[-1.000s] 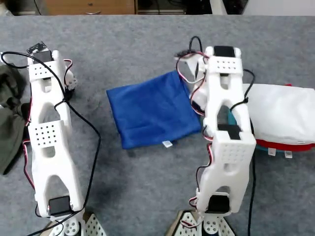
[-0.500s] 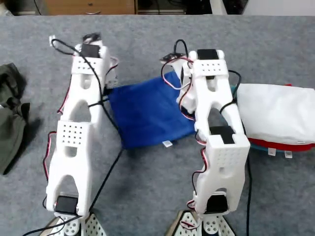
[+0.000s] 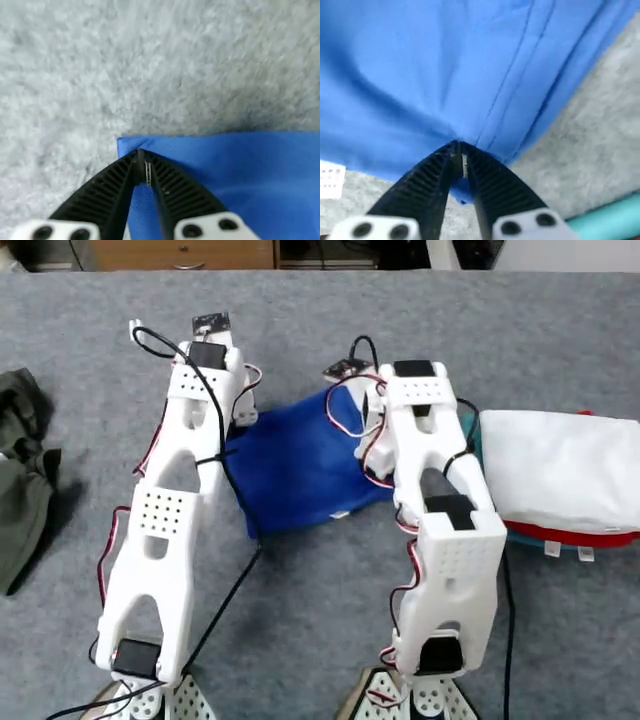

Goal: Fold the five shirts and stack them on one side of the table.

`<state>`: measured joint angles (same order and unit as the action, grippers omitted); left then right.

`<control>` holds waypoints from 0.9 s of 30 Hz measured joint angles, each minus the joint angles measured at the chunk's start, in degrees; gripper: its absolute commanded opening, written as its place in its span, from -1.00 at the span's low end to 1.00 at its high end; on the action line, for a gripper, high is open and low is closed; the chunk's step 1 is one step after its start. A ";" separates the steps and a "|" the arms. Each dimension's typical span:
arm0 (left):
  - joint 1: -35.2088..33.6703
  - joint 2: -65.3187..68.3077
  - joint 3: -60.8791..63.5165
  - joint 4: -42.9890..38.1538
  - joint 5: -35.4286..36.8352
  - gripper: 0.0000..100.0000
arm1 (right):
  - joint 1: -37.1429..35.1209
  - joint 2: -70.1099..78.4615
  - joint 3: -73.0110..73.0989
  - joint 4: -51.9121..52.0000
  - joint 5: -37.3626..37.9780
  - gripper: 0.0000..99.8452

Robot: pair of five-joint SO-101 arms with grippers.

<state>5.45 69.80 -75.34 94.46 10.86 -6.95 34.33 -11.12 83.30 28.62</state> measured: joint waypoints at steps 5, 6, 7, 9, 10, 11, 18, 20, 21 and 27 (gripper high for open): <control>-0.09 1.85 -4.13 -0.35 0.00 -0.96 | 0.00 0.79 -0.18 0.18 0.00 -0.99; -0.09 2.02 -4.75 -0.18 0.00 -0.96 | 0.00 0.79 -0.53 0.79 0.00 -0.99; -0.09 2.20 -5.45 0.26 0.00 -0.96 | 0.00 0.88 -1.14 1.49 -0.09 -0.99; -0.18 2.73 -8.00 1.85 0.00 -0.96 | 0.09 0.97 -3.08 4.40 -0.09 -0.99; -0.26 2.99 -9.85 2.99 0.00 -0.96 | 0.09 1.05 -4.40 6.07 -0.09 -0.99; -0.44 3.34 -12.13 4.13 0.00 -0.96 | 0.09 0.88 -5.80 7.74 -0.09 -0.99; -4.04 2.29 -16.26 5.80 -5.36 -0.96 | 0.35 -9.67 -14.59 17.41 -0.70 -0.98; -5.27 0.00 -14.07 5.80 -6.77 -0.96 | 0.79 -13.10 -13.71 17.76 -2.55 -0.92; -5.98 -1.58 -12.48 5.80 -7.56 -0.96 | 1.32 -14.77 -12.31 17.76 -3.43 -0.87; -7.38 -15.21 5.80 5.80 -11.69 -0.96 | 1.58 -24.44 2.90 16.88 -5.89 -0.62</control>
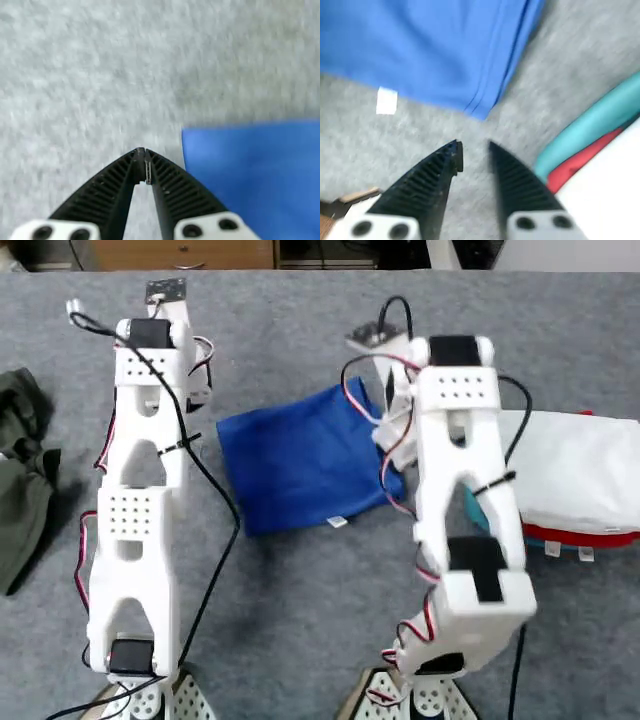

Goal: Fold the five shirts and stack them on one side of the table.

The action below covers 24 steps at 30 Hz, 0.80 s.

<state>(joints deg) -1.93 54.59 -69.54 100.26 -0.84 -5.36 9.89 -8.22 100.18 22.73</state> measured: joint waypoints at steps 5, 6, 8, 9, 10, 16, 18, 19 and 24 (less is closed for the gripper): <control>1.93 -14.24 22.15 0.00 -0.70 -0.96 | 0.00 -4.84 14.07 -10.64 -4.22 -0.51; 2.02 -16.88 25.76 0.00 -0.79 -0.96 | -0.53 -4.84 16.09 -12.84 -5.71 -0.47; 1.76 -20.92 31.21 0.00 -0.79 -0.96 | -2.11 -4.84 18.55 -17.23 -9.85 -0.41; 1.41 -22.59 33.67 0.00 -0.79 -0.96 | -2.99 -4.84 18.90 -19.16 -12.48 -0.38; 0.88 -23.91 35.60 0.00 -0.79 -0.96 | -3.87 -4.57 19.08 -20.92 -15.56 -0.36; -5.19 -27.69 43.60 0.00 -3.34 -0.96 | -8.53 4.22 19.08 -29.98 -31.65 -0.35; -7.47 -28.04 45.27 0.00 -4.22 -0.96 | -9.05 8.44 17.49 -31.21 -34.55 -0.35; -8.62 -28.04 46.15 0.00 -4.66 -0.96 | -9.05 10.81 16.00 -31.38 -35.78 -0.35; -12.84 -28.04 48.62 0.00 -6.42 -0.96 | -9.32 20.66 5.71 -28.40 -39.03 -0.36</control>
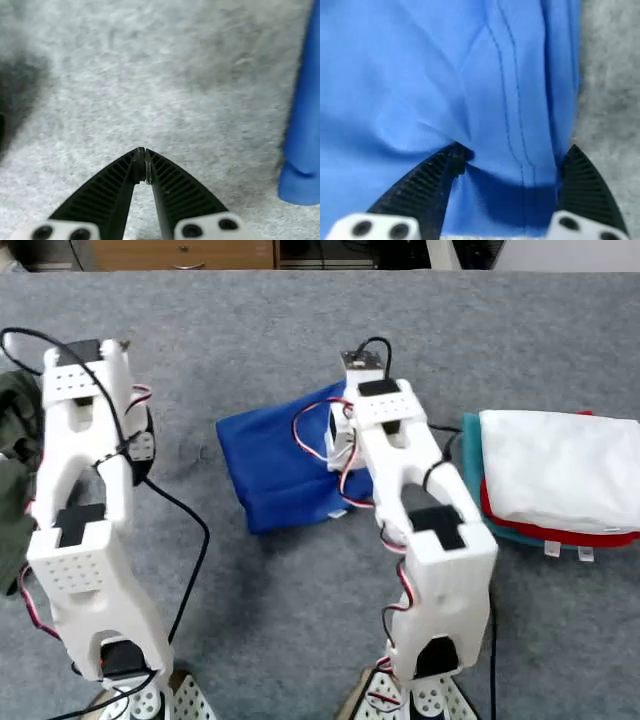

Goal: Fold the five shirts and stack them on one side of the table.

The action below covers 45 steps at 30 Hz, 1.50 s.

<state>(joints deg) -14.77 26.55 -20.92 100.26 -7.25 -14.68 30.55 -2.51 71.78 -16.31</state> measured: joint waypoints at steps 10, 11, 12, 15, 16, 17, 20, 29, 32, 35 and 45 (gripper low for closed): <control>-3.87 -0.09 3.60 -1.58 -2.81 -0.96 | 0.09 15.03 -23.38 17.76 0.00 -0.81; -3.87 -0.09 4.40 -2.11 -3.16 -0.96 | 0.18 16.18 -25.05 19.16 0.00 -0.87; -3.87 -0.09 5.10 -2.73 -3.52 -0.96 | 0.35 17.23 -26.81 20.57 0.00 -0.88; -4.04 -0.62 7.74 -4.48 -4.04 -0.96 | 0.44 20.22 -31.82 23.91 0.00 -0.86; -4.13 -1.05 8.62 -5.10 -4.04 -0.96 | 0.44 21.10 -33.32 24.97 0.00 -0.86; -4.13 -1.67 9.67 -5.80 -4.04 -0.96 | 0.53 21.80 -34.55 25.76 0.00 -0.86; -4.22 -3.34 12.66 -7.82 -4.04 -0.96 | 0.53 23.56 -37.45 27.16 0.00 -0.87; -4.22 -9.93 21.80 -14.07 -4.04 -0.96 | 1.23 24.35 -39.21 27.69 0.00 -0.99; -4.22 -11.52 24.53 -16.09 -4.04 -0.96 | 1.85 25.32 -41.58 29.01 1.67 -0.99; -4.22 -12.48 27.25 -18.11 -4.04 -0.96 | 2.73 26.29 -45.27 29.89 2.55 -0.99; -8.18 -12.57 33.49 -23.12 -9.58 -0.96 | 12.22 16.00 -47.91 29.89 6.68 -0.99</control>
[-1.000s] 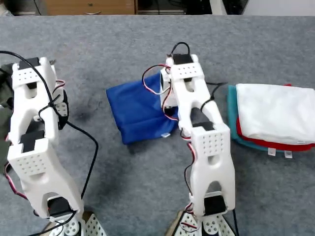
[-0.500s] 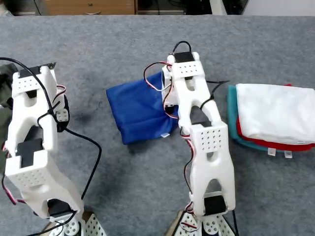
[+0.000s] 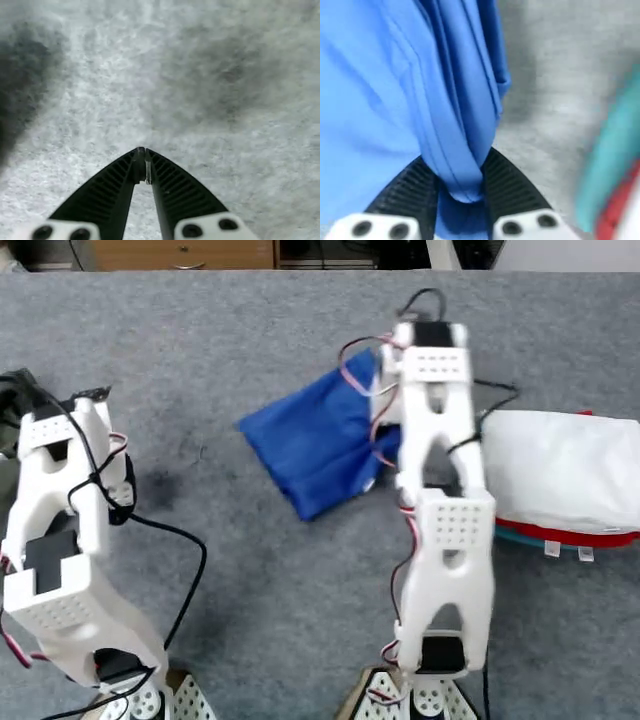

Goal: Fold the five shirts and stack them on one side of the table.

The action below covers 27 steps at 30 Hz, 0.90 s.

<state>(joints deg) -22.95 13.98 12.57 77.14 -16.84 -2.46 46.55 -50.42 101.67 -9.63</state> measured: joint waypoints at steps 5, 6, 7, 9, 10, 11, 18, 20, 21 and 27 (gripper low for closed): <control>-2.90 0.00 2.20 -2.46 -1.32 -0.96 | 6.42 -8.35 1.76 0.00 2.73 -0.99; -3.16 0.00 2.73 -2.99 -1.32 -0.96 | 8.00 -9.76 1.76 0.00 3.43 -0.99; -3.43 0.00 3.34 -3.43 -1.32 -0.96 | 9.67 -11.08 1.76 0.00 4.22 -0.99; -3.52 0.00 4.57 -4.48 -2.55 -0.96 | 13.19 -12.48 1.76 0.00 6.24 -0.99; -3.52 0.00 5.19 -4.75 -3.16 -0.96 | 14.86 -12.75 1.76 0.00 7.30 -0.99; -3.52 0.00 5.80 -5.27 -3.52 -0.96 | 16.70 -12.75 1.76 0.00 8.18 -0.99; -3.52 -1.14 9.14 -8.18 -3.87 -0.96 | 29.89 -12.75 1.76 0.00 14.07 -0.99; -3.52 -1.41 10.02 -9.14 -3.87 -0.96 | 33.05 -12.75 1.67 0.00 15.47 -0.99; -3.52 -1.67 10.29 -9.41 -3.87 -0.96 | 34.46 -12.75 1.23 0.00 16.18 -0.99; -3.52 -1.76 10.37 -9.49 -3.87 -0.96 | 42.20 -12.75 0.35 0.00 19.69 -0.99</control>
<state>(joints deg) -26.46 12.22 22.95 67.65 -20.70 39.74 33.80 -50.07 101.67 10.07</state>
